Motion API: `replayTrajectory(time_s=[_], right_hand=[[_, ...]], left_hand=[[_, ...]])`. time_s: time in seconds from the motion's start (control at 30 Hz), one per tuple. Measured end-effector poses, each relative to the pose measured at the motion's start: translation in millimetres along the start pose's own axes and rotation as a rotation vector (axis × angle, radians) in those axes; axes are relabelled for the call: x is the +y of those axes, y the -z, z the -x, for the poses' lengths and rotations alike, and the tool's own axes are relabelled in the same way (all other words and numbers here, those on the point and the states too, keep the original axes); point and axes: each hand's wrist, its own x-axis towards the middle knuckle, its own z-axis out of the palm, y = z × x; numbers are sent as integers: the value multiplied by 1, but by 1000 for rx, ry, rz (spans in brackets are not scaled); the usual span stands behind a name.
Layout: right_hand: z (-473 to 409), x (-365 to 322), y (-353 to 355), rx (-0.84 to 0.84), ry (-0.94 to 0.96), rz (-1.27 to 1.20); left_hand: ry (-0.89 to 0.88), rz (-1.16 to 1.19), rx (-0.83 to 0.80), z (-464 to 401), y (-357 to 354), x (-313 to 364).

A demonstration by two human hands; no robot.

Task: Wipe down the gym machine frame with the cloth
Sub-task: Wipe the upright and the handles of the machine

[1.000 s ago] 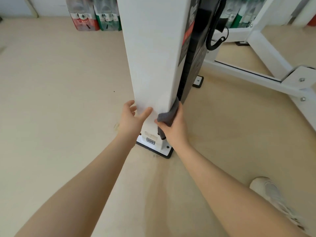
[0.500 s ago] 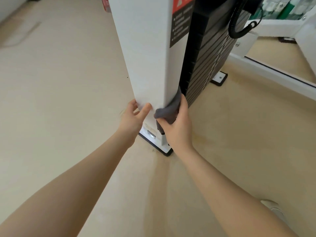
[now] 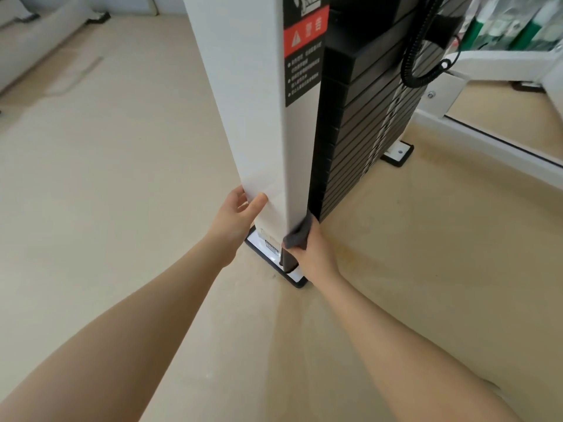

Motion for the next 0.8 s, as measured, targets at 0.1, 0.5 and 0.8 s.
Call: replayTrajectory(time_s=[0.1, 0.5, 0.8], right_hand=[[-1, -13, 9, 5, 30, -25], [33, -166, 52, 338, 401, -115], [28, -217, 68, 493, 601, -79]], left_hand=[[5, 22, 1, 1, -2, 1], [-247, -72, 177, 33, -4, 47], [-548, -302, 177, 44, -1, 65]])
